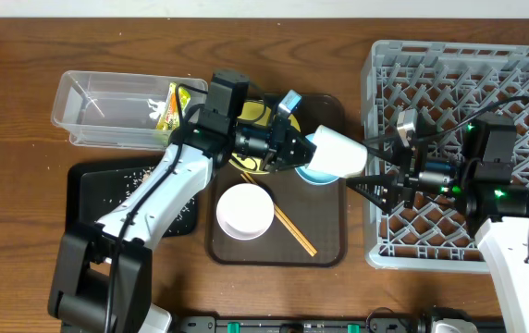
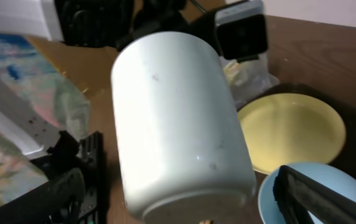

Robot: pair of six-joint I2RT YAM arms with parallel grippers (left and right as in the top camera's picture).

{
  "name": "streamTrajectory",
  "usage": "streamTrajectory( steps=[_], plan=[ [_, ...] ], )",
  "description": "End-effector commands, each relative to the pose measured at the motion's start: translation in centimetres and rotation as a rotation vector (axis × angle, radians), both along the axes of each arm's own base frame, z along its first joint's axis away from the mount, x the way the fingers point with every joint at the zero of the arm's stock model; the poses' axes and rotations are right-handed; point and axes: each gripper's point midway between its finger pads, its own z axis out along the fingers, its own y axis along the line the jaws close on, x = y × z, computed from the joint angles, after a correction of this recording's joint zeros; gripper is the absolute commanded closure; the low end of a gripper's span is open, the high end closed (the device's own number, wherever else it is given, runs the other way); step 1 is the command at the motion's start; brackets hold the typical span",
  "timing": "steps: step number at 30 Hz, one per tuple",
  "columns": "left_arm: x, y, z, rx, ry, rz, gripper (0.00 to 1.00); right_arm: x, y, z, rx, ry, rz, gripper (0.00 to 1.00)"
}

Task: Sort waste into correct bins and load items into the dishwasher rack
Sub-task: 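Hand the white cup from the left gripper to the right gripper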

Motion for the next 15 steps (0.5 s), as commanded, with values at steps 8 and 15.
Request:
streamTrajectory(
  steps=[8, 15],
  plan=[
    [-1.3, -1.0, 0.5, -0.011, 0.052, -0.049, 0.94, -0.9, 0.7, 0.9, 0.048, -0.022, 0.069, 0.18],
    [-1.5, -1.4, 1.0, -0.016, 0.070, -0.055, 0.94, -0.9, 0.7, 0.9, 0.048, -0.022, 0.068, 0.29]
  ],
)
